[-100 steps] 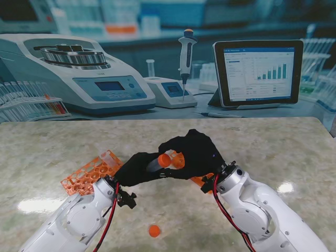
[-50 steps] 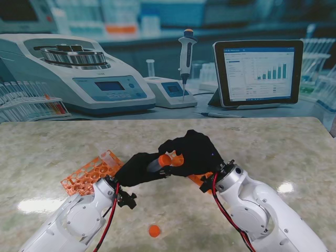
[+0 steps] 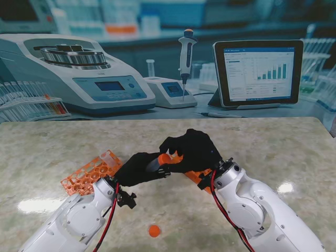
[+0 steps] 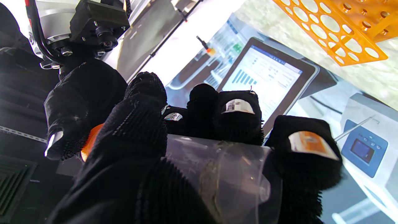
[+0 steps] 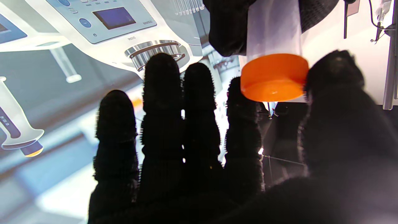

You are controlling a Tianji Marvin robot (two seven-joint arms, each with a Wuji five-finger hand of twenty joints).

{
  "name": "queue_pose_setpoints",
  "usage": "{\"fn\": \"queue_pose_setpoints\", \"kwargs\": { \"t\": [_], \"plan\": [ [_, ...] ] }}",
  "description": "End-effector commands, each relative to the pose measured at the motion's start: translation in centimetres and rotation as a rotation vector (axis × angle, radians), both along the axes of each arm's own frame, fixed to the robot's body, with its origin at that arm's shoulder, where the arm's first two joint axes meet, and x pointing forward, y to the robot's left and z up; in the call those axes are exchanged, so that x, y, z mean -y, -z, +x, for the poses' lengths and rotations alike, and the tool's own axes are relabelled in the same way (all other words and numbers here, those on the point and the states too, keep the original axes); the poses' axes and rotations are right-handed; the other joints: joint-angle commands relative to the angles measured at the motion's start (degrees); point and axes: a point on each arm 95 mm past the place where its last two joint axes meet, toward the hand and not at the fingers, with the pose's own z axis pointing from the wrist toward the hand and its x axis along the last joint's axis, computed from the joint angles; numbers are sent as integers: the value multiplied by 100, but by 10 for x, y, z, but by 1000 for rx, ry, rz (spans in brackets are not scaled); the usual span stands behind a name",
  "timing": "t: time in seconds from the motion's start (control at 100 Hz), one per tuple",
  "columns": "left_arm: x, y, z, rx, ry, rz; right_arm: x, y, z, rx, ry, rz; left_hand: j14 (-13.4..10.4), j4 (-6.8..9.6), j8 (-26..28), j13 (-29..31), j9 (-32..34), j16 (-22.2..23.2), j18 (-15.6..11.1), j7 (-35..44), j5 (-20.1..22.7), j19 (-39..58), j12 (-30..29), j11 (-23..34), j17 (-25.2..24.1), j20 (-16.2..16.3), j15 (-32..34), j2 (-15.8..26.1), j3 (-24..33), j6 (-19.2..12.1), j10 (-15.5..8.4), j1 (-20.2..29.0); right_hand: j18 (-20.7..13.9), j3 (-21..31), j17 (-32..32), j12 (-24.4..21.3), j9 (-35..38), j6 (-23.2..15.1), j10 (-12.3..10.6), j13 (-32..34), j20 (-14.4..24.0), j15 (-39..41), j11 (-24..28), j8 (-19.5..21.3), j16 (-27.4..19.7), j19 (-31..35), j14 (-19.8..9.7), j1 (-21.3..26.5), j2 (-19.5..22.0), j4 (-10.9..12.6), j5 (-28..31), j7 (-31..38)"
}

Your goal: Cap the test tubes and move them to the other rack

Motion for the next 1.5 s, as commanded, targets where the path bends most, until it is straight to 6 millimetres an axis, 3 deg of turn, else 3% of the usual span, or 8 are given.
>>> {"fn": "queue_pose_setpoints", "kwargs": {
  "t": [0.0,0.32,0.58,0.73,0.95,1.04,1.26,1.49],
  "plan": [
    [3,-2,-1,2,9,-2,-2,3,2,-11,12,12,-154,29,225,83,34,37,-280,309,155,532,143,7,177,14,54,242,-6,24,-306,232,-81,367,53,46,225,-981,-148,224,142,156,93,127,72,194,-97,371,555,11,617,940],
    [2,-2,-1,2,9,-3,-6,4,6,-10,24,22,-154,28,224,83,38,37,-280,310,163,533,143,8,177,13,54,241,-6,29,-303,231,-87,305,189,21,415,-1046,-218,375,162,305,177,254,69,309,-92,60,709,79,1225,933],
    [2,-2,-1,3,9,-3,-9,5,12,-7,45,34,-154,28,225,83,37,37,-280,310,158,533,144,8,177,13,54,234,-8,22,-309,232,-51,696,291,-6,581,-889,-223,464,163,492,291,808,47,428,-66,-423,819,174,1802,569],
    [2,-2,-2,4,9,-4,-10,6,14,-6,58,36,-154,29,225,83,37,37,-280,310,160,533,144,8,177,13,54,240,-6,26,-308,233,-49,1070,336,-17,655,-816,-249,461,161,652,338,1259,23,469,-51,-851,833,495,2185,468],
    [2,-2,-2,5,9,-4,-11,5,18,-4,74,37,-154,28,225,83,34,37,-280,311,159,533,144,7,177,13,54,239,-8,23,-310,229,-39,1081,347,-28,667,-761,-252,452,159,690,347,1599,-3,479,-40,-1090,962,525,2392,620],
    [2,-2,-1,4,8,-4,-12,5,20,-6,79,41,-144,29,224,80,34,38,-280,309,159,533,145,8,177,13,55,241,-7,26,-301,227,5,1011,291,-33,650,-763,-196,440,160,674,340,1598,-13,467,14,-1185,1243,524,2378,587],
    [2,-2,-1,4,8,-3,-10,4,21,-33,86,60,-144,29,225,79,39,40,-280,309,155,533,145,8,177,13,56,235,-5,23,-307,231,122,135,-53,-61,393,-484,5,262,241,407,181,1481,18,434,191,-1007,2089,676,2123,51],
    [1,-2,-1,6,6,-3,-2,2,15,-27,96,58,-148,30,224,77,37,41,-280,311,160,533,145,8,177,13,56,239,-1,24,-306,232,128,-46,-593,-153,-381,-44,144,-327,210,-19,-198,1285,-50,186,214,-985,2044,722,849,-929]
  ]
}}
